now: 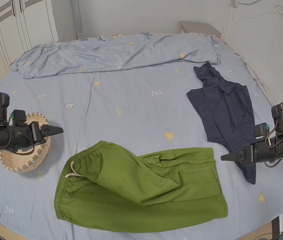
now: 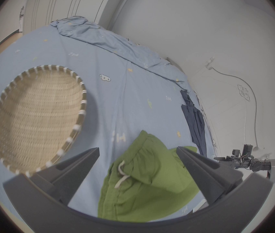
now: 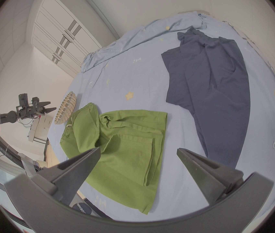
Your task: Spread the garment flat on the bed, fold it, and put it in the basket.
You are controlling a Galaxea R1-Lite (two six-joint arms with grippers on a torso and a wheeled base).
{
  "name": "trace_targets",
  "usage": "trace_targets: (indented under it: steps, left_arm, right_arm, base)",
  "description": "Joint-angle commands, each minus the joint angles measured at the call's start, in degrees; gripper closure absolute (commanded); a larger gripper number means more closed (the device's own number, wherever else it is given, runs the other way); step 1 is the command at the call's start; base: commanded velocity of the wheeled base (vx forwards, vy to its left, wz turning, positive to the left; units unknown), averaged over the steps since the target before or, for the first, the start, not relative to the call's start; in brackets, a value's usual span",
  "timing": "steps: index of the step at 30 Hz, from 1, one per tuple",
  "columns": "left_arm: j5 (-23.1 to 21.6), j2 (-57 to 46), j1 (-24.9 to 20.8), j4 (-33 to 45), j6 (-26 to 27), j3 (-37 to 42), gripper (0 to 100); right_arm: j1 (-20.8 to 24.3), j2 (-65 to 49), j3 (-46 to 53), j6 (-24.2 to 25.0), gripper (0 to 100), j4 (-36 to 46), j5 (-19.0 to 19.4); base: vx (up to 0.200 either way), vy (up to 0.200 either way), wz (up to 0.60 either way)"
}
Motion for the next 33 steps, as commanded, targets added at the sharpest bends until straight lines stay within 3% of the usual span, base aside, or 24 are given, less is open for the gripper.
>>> trace_targets:
  steps: [1, 14, 33]
  left_arm:
    - [1.6, 14.6, -5.5, -2.6, -1.0, -9.3, 0]
    - [2.0, 28.9, -9.6, -2.9, -1.0, -17.7, 0]
    - [2.8, 33.5, -12.0, -2.9, -1.4, -19.2, 0]
  right_arm:
    - [0.0, 0.4, -1.4, 0.0, 0, 0.0, -0.6]
    - [0.3, 1.5, -1.3, 0.0, 0, -0.1, -0.6]
    - [1.1, 1.7, -0.9, 0.3, 0, -0.1, -0.9]
  base:
    - [0.000, 0.000, 0.00]
    - [0.000, 0.000, 0.00]
    - [0.000, 0.000, 0.00]
